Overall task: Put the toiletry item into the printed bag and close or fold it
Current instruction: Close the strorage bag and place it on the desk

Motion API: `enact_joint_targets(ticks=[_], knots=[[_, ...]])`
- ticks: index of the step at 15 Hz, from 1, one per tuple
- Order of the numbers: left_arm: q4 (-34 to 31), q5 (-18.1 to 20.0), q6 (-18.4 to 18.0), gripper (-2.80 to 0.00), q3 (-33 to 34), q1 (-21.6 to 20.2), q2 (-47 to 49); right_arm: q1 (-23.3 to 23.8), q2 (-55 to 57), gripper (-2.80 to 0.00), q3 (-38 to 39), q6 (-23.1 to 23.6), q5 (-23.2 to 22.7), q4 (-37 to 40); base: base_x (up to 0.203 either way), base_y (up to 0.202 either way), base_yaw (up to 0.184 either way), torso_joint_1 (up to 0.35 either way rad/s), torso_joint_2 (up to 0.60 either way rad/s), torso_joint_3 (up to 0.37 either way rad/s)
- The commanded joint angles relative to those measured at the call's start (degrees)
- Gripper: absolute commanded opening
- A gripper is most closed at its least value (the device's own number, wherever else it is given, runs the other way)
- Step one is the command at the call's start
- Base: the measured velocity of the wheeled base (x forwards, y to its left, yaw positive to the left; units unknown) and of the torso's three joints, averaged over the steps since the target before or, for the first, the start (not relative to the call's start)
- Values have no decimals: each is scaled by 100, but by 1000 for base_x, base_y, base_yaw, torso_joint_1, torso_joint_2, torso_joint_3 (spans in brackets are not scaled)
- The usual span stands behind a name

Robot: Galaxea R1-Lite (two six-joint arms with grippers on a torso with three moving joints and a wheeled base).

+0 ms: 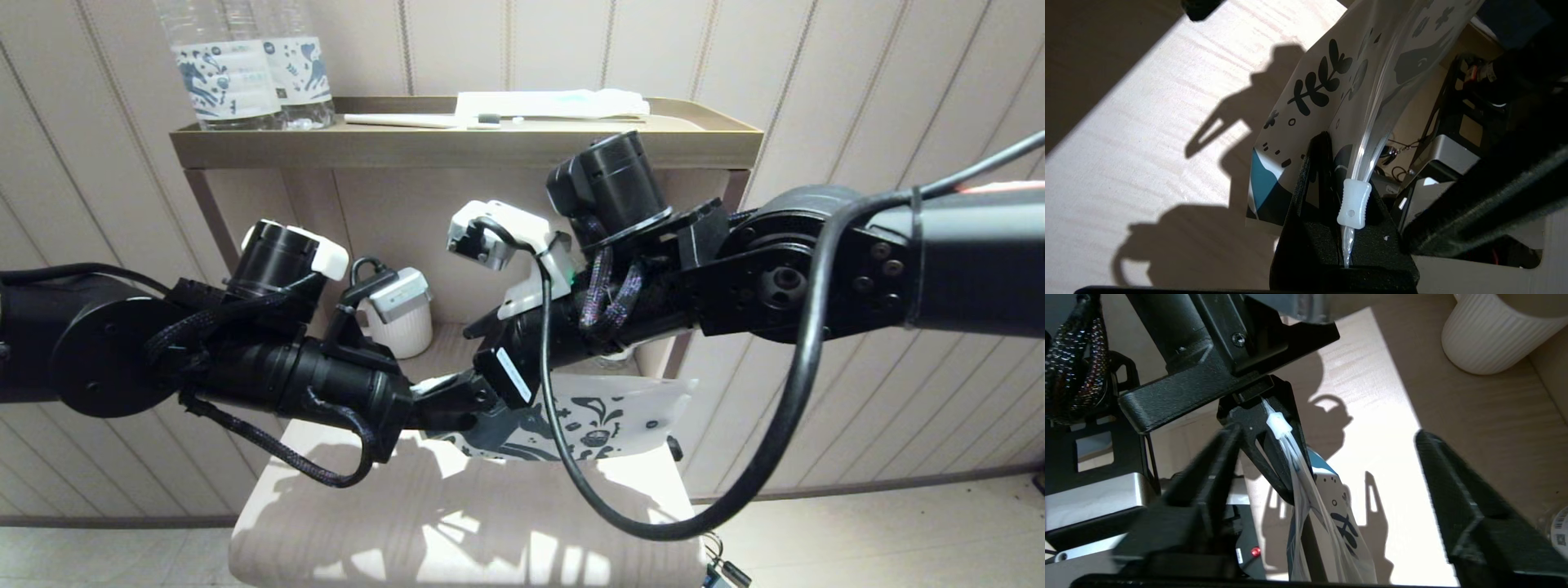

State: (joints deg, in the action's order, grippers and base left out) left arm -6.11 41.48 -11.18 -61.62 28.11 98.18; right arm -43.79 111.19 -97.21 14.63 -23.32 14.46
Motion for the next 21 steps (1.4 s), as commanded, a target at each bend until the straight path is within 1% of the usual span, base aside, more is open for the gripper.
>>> enact_joint_targets(ticks=[1,13,14,15,16,17,18,19,21], knots=[[-4,26,-7,-280,1,1,17,-7,25,-280,-26,31,-32,13,0,0,0,0,0,0],[-4,83,-25,-280,-4,1,43,-86,23,-280,35,2,-129,22,0,0,0,0,0,0],[3,153,-30,-280,25,1,27,-86,-8,-280,35,-12,-138,22,0,0,0,0,0,0],[13,317,-40,-280,66,1,11,-80,-80,-280,47,-27,-161,31,0,0,0,0,0,0],[13,610,-53,-280,109,1,2,-75,-179,-280,90,-68,-262,41,0,0,0,0,0,0],[19,976,-131,-280,172,-11,4,-49,-292,-280,126,-141,-485,84,0,0,0,0,0,0],[22,1231,-365,-280,239,-22,5,-21,-357,-280,132,-233,-796,179,0,0,0,0,0,0],[22,1313,-530,-280,294,-33,6,1,-402,-280,120,-315,-1023,310,0,0,0,0,0,0],[31,1327,-572,-280,307,-43,42,11,-423,-280,131,-341,-1142,417,0,0,0,0,0,0]])
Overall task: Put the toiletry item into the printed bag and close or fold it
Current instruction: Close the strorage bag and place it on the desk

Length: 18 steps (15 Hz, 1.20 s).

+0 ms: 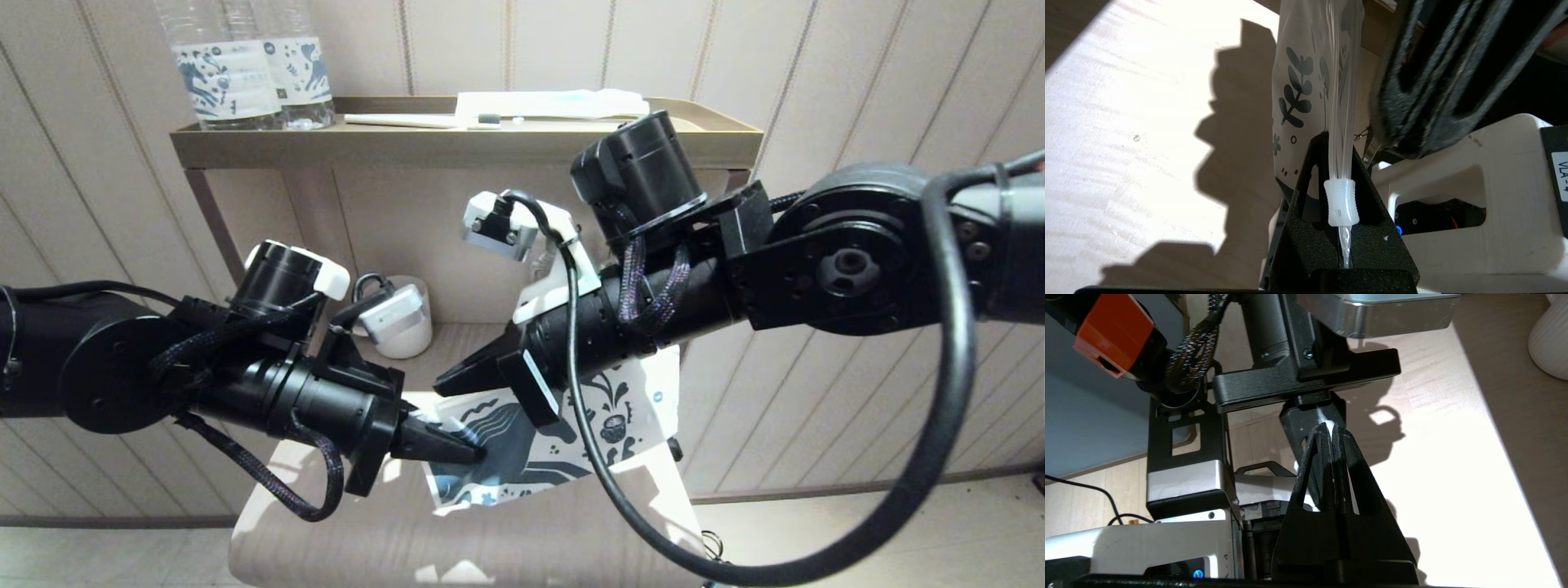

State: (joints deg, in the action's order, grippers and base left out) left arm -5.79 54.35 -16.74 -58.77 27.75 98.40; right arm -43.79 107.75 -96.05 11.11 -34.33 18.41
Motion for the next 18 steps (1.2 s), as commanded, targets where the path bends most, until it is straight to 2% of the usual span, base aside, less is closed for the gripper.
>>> enact_joint_targets(ticks=[1,3,5,6,18], knots=[[-1,49,-23,-280,24,-15,30,11,-78,-280,24,7,-104,28,0,0,0,0,0,0],[-1,40,-51,-280,43,-15,39,11,-52,-280,25,5,-316,142,0,0,0,0,0,0],[-1,40,-298,-280,66,-15,47,7,-52,-280,34,0,-447,282,0,0,0,0,0,0],[-1,40,-365,-280,82,-15,42,11,-35,0,34,-4,-511,302,0,0,0,0,0,0],[8,-12,-365,-280,76,-15,-49,-7,299,0,-89,-57,-654,277,0,0,0,0,0,0]])
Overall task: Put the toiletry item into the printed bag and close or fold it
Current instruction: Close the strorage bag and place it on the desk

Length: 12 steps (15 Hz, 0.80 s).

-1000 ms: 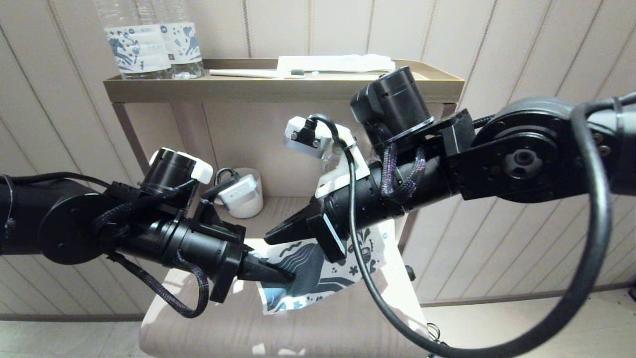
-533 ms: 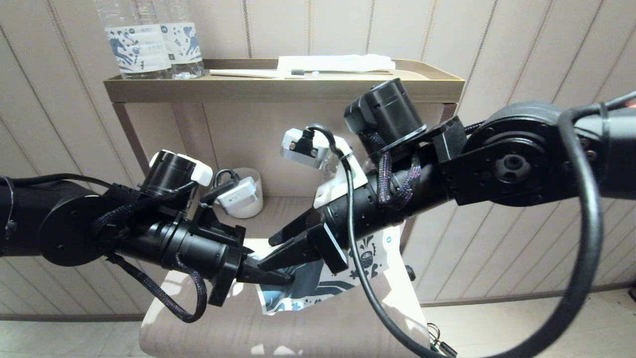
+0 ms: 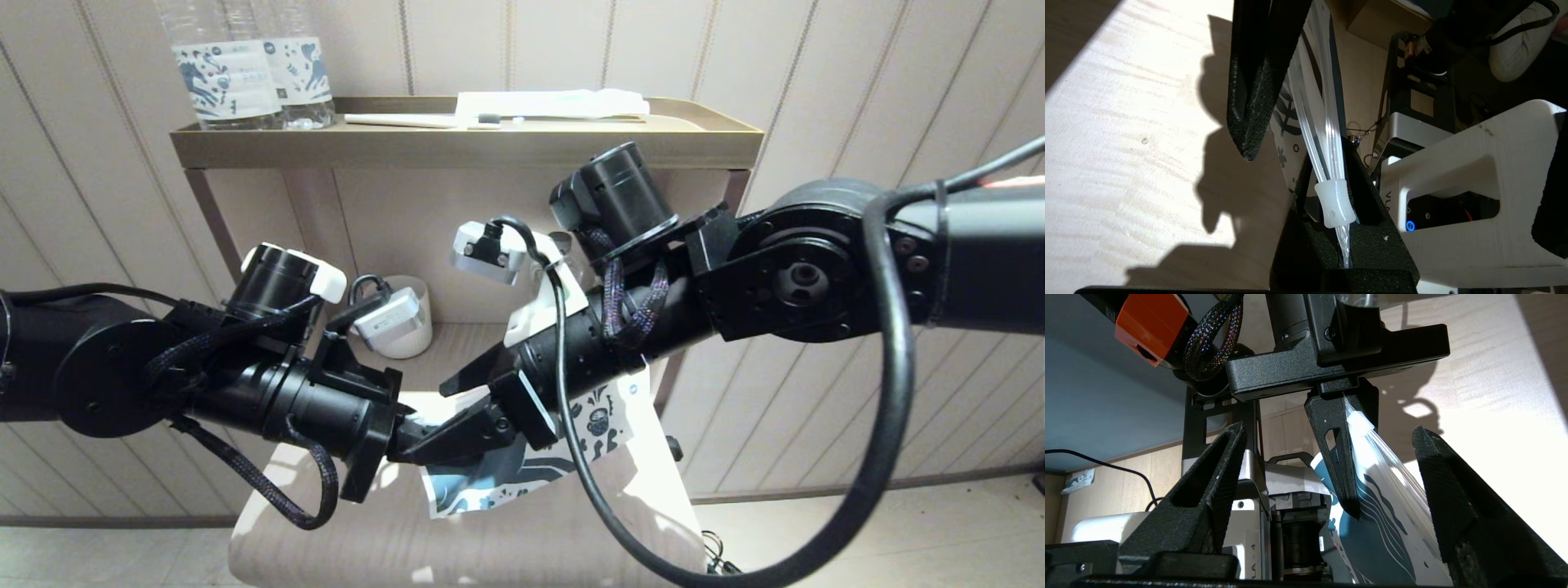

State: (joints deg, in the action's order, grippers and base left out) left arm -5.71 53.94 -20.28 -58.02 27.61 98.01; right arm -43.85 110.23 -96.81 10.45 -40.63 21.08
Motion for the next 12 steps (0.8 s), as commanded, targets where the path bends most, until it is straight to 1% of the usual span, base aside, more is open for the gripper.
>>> enact_joint_targets(ticks=[1,6,7,12], knots=[[-1,29,-11,-280,-7,-1,-1,-1,51,0,-14,10,-41,10,0,0,0,0,0,0],[-1,20,-11,-280,-8,-1,25,1,51,0,2,16,-50,19,0,0,0,0,0,0],[-1,20,-11,-280,-9,-1,25,-1,51,-280,-12,19,-50,19,0,0,0,0,0,0],[-1,11,-11,-280,-17,-1,7,0,78,-280,-14,36,-147,19,0,0,0,0,0,0]])
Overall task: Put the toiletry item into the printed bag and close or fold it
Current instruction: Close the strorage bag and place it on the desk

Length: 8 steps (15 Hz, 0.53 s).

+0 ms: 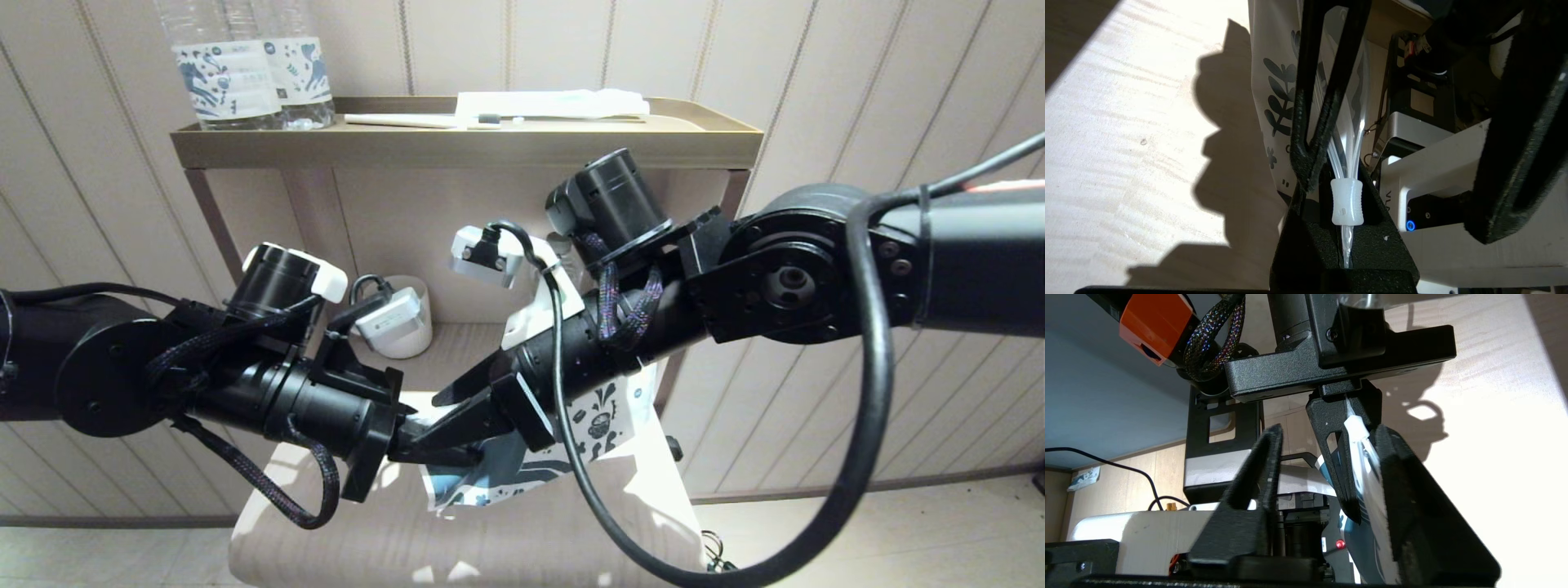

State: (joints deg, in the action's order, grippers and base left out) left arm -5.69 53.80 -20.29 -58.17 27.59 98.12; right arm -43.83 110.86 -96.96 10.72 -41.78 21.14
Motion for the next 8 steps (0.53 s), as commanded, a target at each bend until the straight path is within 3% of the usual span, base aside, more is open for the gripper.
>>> enact_joint_targets(ticks=[1,8], knots=[[-2,26,-19,-280,-3,1,5,6,23,-280,2,10,-41,13,0,0,0,0,0,0],[-2,17,-11,-280,-28,1,23,14,-12,-280,99,27,-111,22,0,0,0,0,0,0]])
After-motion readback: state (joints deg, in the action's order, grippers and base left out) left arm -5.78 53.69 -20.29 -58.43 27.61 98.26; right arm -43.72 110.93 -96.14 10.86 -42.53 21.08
